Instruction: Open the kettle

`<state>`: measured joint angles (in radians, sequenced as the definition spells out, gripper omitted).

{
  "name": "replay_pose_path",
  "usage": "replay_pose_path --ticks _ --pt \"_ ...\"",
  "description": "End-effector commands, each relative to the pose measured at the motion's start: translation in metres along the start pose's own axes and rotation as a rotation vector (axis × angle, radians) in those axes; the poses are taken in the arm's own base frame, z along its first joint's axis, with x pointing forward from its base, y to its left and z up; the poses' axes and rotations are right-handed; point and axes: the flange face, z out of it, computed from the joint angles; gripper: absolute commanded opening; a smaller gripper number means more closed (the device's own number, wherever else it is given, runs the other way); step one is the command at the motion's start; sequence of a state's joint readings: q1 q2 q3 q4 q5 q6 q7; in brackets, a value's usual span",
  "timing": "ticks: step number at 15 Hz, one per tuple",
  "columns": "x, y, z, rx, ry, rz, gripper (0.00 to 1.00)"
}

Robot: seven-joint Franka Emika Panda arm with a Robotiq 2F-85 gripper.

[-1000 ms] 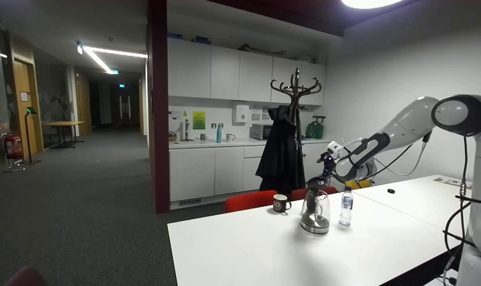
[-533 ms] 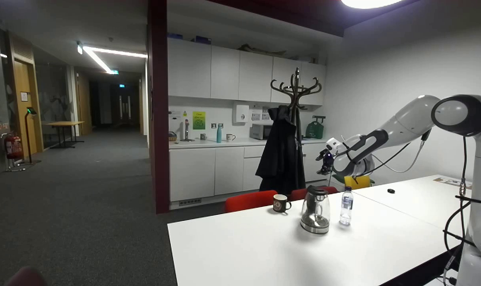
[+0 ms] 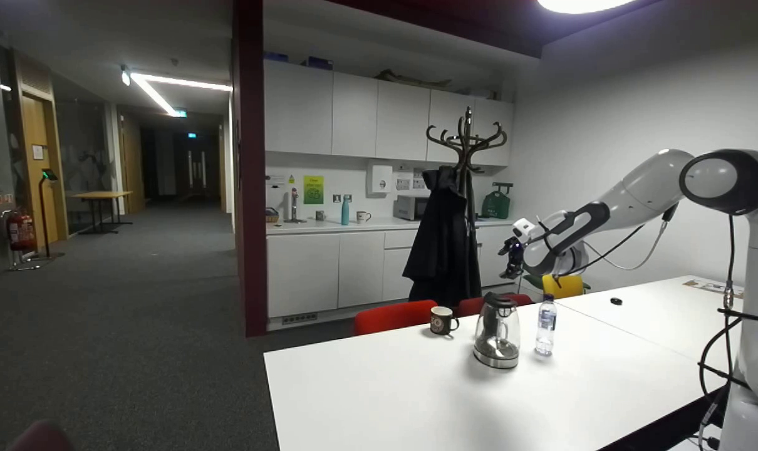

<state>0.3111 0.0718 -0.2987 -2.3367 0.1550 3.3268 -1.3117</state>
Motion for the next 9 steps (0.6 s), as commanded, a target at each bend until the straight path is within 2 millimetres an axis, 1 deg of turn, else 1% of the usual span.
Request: replay_pose_path --ticks 1,4,7,9 --pt "0.007 -0.003 -0.002 0.08 -0.003 0.055 1.0" --pt "0.01 -0.013 -0.001 0.144 -0.022 0.071 1.0" --pt "0.019 -0.023 -0.002 0.21 -0.049 0.081 1.0" --pt "0.019 -0.031 -0.001 0.259 -0.074 0.086 1.0"
